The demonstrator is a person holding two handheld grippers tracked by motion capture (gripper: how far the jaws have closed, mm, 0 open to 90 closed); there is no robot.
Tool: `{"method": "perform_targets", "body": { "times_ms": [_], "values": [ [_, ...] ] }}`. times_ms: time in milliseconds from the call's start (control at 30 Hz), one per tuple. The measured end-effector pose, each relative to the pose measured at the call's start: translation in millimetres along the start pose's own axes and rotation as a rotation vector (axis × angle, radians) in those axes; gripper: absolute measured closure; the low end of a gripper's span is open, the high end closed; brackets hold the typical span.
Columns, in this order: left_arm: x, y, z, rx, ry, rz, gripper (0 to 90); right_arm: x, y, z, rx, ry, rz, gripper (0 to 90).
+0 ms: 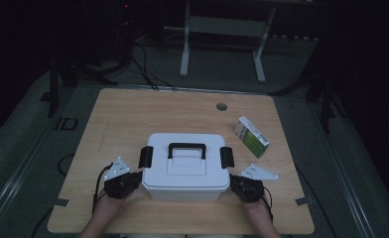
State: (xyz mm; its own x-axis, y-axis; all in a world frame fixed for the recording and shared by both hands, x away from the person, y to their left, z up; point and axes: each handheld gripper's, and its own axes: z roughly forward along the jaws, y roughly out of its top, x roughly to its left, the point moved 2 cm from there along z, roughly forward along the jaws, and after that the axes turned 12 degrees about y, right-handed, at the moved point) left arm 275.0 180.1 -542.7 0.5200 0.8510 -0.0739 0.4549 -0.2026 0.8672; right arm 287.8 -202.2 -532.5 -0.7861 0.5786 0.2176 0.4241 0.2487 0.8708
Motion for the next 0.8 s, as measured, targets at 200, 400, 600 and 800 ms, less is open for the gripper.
{"method": "perform_targets", "body": {
  "times_ms": [200, 400, 600, 800],
  "values": [
    [-3.5, -3.5, -2.1, -0.012, -0.013, -0.013, 89.8, 2.6, -3.5, -5.0, -0.004, 0.005, 0.006, 90.0],
    [-3.3, -2.1, -2.0, -0.003, -0.018, 0.000, 89.8, 1.5, -2.4, -4.3, -0.002, 0.001, 0.008, 90.0],
    [-3.0, -0.7, -0.2, -0.002, -0.007, -0.001, 89.8, -0.8, 0.0, -2.3, 0.000, -0.007, 0.011, 90.0],
    [1.8, 2.1, 3.3, 0.003, 0.003, -0.003, 89.8, -4.7, 7.7, 2.5, -0.006, -0.019, -0.003, 90.0]
  ]
}}
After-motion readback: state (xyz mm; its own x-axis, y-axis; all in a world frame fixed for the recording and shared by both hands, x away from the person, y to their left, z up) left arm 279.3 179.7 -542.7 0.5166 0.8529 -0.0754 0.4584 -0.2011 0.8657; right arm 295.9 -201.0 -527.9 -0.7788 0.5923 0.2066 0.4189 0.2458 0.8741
